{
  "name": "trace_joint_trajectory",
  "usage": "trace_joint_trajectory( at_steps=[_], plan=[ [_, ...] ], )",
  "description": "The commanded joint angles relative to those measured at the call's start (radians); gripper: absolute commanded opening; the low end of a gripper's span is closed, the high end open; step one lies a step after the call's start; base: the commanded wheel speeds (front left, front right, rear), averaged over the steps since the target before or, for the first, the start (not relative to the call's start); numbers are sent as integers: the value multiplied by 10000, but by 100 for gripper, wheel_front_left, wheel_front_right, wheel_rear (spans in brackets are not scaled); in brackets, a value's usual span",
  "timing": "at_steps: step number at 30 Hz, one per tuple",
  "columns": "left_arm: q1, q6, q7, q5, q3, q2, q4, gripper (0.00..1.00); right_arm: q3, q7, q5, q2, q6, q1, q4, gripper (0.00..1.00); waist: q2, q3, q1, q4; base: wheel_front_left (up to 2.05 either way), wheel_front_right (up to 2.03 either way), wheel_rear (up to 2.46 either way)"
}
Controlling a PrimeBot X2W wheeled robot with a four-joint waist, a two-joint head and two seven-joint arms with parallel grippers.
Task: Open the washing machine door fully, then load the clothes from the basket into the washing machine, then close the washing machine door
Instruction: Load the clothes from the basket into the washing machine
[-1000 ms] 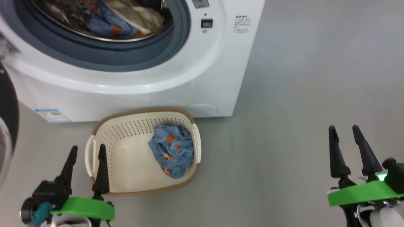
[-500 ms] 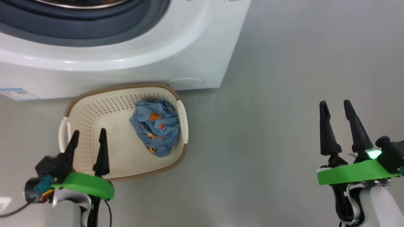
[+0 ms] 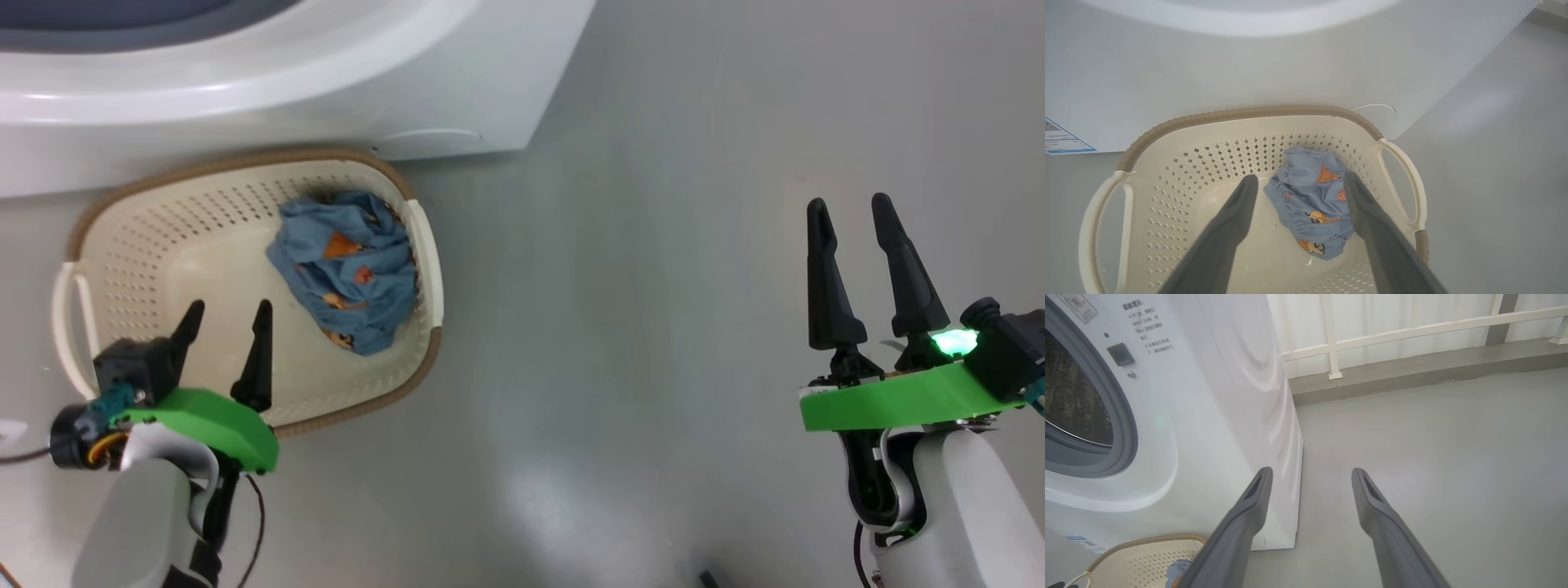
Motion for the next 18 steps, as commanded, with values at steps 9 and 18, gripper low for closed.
trace_joint_trajectory(
  at_steps=[9, 18],
  plan=[
    [-1367, 6, -27, -24, -805, 709, 1641, 100, 669, -78, 569, 20, 44, -438, -268, 100, 0, 1121, -1, -888, 0, 0, 0],
    [-2364, 6, 401, -642, -1682, 1121, 2973, 100, 981, -78, 926, 21, 44, -537, -278, 100, 0, 1494, -1, -1481, 0, 0, 0]
  ],
)
